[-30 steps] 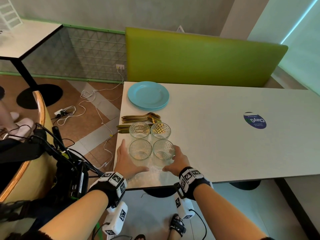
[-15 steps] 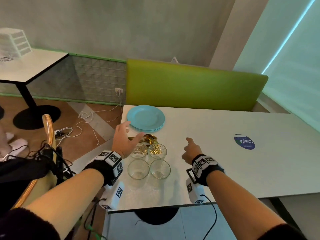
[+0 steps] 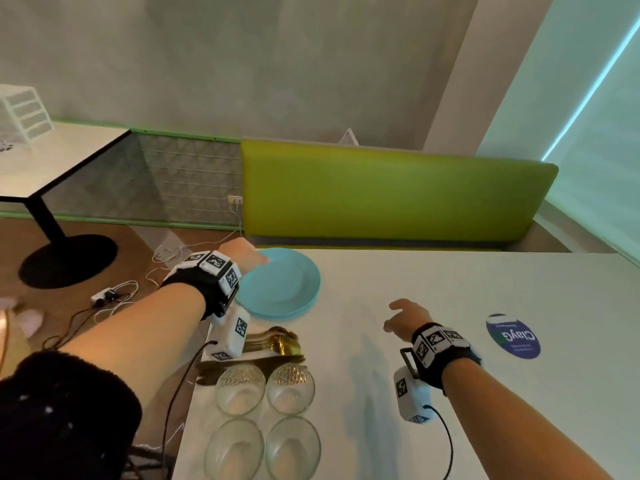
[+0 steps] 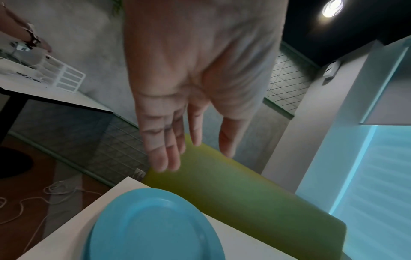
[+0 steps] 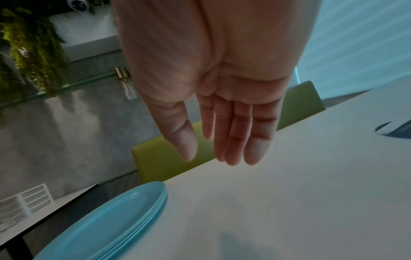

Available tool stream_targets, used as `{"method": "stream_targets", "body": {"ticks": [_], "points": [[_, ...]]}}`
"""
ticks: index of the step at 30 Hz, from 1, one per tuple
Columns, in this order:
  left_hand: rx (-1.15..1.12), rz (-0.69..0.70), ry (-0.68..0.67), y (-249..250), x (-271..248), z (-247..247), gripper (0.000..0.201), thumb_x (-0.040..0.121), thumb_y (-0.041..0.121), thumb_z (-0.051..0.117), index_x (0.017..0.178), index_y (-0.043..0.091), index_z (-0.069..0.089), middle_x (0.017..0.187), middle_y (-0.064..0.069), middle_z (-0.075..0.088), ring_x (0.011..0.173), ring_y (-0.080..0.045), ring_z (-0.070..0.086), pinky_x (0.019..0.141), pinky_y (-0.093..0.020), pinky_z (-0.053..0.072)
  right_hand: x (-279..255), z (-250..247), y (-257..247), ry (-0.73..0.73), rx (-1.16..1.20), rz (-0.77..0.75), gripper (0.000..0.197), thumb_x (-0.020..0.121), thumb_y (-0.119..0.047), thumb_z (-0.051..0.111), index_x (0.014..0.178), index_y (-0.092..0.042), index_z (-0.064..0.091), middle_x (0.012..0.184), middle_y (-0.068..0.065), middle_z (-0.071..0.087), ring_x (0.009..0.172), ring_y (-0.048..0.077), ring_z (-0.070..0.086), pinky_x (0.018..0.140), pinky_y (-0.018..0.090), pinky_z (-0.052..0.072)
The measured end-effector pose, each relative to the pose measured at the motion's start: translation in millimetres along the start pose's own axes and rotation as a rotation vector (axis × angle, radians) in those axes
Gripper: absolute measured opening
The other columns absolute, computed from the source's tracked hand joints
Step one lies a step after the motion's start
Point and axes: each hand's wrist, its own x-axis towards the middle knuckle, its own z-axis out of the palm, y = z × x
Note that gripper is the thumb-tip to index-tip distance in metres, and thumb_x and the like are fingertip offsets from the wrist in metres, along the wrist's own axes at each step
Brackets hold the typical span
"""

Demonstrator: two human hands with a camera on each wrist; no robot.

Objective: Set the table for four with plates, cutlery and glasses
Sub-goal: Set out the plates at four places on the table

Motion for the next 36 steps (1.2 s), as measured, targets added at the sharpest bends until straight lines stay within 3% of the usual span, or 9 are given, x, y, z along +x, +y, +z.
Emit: {"method": "stream_targets", "body": {"ticks": [4, 7, 10, 12, 14, 17, 25, 28, 36], "points": [[0.056, -0.138, -0.179, 5, 55, 14, 0.041, 0.088, 0.043, 0.058, 0.098, 0.003, 0.058, 0.094, -0.016, 0.068, 0.093, -0.027, 0.067, 0.073, -0.03, 0.048, 57, 1, -10, -0.095, 0.009, 0.001, 0.045, 0.08, -0.016, 0.069, 0.123, -0.016, 0.056, 0.12, 0.011, 0.062, 0.099, 0.021, 0.06, 0.092, 0.033, 0.052], [0.112, -0.21, -0.204, 1, 80, 24, 0.043, 0.09, 0.041, 0.056, 0.067, 0.006, 0.048, 0.061, -0.008, 0.052, 0.058, -0.02, 0.052, 0.057, -0.025, 0.039, 90, 8, -20, -0.158, 0.006, -0.018, 0.043, 0.079, -0.016, 0.07, 0.12, -0.016, 0.058, 0.119, 0.01, 0.063, 0.092, 0.019, 0.057, 0.091, 0.032, 0.052], [0.155, -0.288, -0.208, -10, 93, 30, 0.045, 0.093, 0.036, 0.054, 0.06, 0.008, 0.043, 0.059, -0.006, 0.047, 0.052, -0.018, 0.044, 0.049, -0.024, 0.034, 109, 23, -29, -0.215, -0.007, -0.031, 0.041, 0.08, -0.016, 0.07, 0.119, -0.015, 0.058, 0.11, 0.007, 0.064, 0.089, 0.018, 0.057, 0.085, 0.029, 0.049], [0.21, -0.312, -0.208, -18, 99, 36, 0.032, 0.094, 0.035, 0.053, 0.087, 0.004, 0.058, 0.083, -0.011, 0.056, 0.075, -0.023, 0.054, 0.064, -0.028, 0.041, 118, 34, -33, -0.255, -0.013, -0.038, 0.04, 0.08, -0.017, 0.069, 0.119, -0.016, 0.058, 0.101, 0.004, 0.059, 0.088, 0.017, 0.056, 0.081, 0.027, 0.048], [0.264, -0.335, -0.188, -25, 100, 40, 0.048, 0.094, 0.035, 0.053, 0.126, -0.001, 0.05, 0.119, -0.018, 0.057, 0.107, -0.028, 0.057, 0.085, -0.031, 0.045, 123, 43, -35, -0.294, -0.02, -0.045, 0.04, 0.08, -0.017, 0.069, 0.118, -0.017, 0.058, 0.101, 0.004, 0.059, 0.088, 0.017, 0.055, 0.073, 0.023, 0.047], [0.241, -0.381, -0.17, -36, 106, 47, 0.054, 0.093, 0.031, 0.055, 0.134, -0.003, 0.044, 0.136, -0.018, 0.051, 0.124, -0.029, 0.052, 0.097, -0.03, 0.043, 128, 51, -35, -0.33, -0.023, -0.041, 0.039, 0.081, -0.017, 0.069, 0.118, -0.018, 0.057, 0.101, 0.004, 0.062, 0.086, 0.017, 0.056, 0.062, 0.019, 0.043], [-0.005, -0.406, -0.224, -66, 134, 63, 0.038, 0.094, 0.021, 0.053, 0.121, -0.006, 0.055, 0.122, -0.023, 0.061, 0.102, -0.034, 0.064, 0.093, -0.038, 0.052, 133, 58, -31, -0.339, -0.04, 0.018, 0.039, 0.082, -0.018, 0.068, 0.119, -0.017, 0.056, 0.074, -0.004, 0.057, 0.073, 0.015, 0.059, 0.055, 0.017, 0.044], [-0.12, -0.441, -0.23, -69, 138, 64, 0.038, 0.094, 0.017, 0.053, 0.121, -0.01, 0.052, 0.122, -0.026, 0.059, 0.099, -0.036, 0.063, 0.094, -0.044, 0.051, 130, 63, -27, -0.335, -0.046, 0.045, 0.038, 0.082, -0.019, 0.068, 0.118, -0.018, 0.056, 0.08, 0.001, 0.061, 0.077, 0.017, 0.059, 0.055, 0.018, 0.045], [-0.742, -0.537, -0.159, -63, 137, 60, 0.039, 0.093, 0.0, 0.045, 0.131, -0.008, 0.042, 0.131, -0.026, 0.053, 0.123, -0.039, 0.051, 0.099, -0.047, 0.041, 116, 56, -22, -0.311, -0.014, 0.085, 0.037, 0.083, -0.019, 0.067, 0.118, -0.018, 0.057, 0.077, 0.0, 0.06, 0.075, 0.017, 0.059, 0.054, 0.018, 0.046]]}}
